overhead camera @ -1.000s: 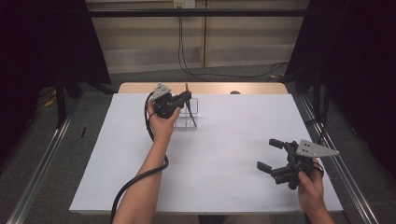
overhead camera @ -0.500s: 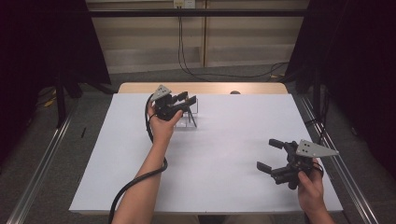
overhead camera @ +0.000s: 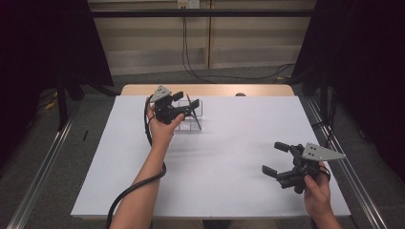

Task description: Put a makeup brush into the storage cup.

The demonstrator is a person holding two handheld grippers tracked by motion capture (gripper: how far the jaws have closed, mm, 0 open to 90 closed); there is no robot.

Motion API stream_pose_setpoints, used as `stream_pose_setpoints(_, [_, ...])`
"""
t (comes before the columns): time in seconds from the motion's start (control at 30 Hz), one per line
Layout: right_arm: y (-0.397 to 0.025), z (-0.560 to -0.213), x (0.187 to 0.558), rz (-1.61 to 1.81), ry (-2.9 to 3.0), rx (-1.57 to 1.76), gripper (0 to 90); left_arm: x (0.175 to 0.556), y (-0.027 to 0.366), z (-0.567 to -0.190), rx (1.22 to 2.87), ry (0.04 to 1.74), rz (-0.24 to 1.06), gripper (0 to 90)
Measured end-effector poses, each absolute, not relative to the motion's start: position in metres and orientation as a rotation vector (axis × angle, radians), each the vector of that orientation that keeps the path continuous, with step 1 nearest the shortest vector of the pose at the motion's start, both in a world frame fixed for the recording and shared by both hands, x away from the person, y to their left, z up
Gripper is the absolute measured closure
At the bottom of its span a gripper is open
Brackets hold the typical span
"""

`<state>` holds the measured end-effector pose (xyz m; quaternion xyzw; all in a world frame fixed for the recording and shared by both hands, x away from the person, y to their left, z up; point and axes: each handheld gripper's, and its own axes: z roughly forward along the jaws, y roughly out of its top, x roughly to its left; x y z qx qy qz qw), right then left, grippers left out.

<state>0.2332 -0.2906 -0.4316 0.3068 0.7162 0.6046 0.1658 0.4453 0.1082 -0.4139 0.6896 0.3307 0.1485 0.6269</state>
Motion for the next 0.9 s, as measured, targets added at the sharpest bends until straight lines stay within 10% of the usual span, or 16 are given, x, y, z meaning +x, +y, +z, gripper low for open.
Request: stream_pose_setpoints(0.9, [-0.288, -0.431, 0.234, 1.717, 2.050, 0.868, 0.0, 0.426, 0.129, -0.409, 1.583, 0.718, 0.318, 5.6])
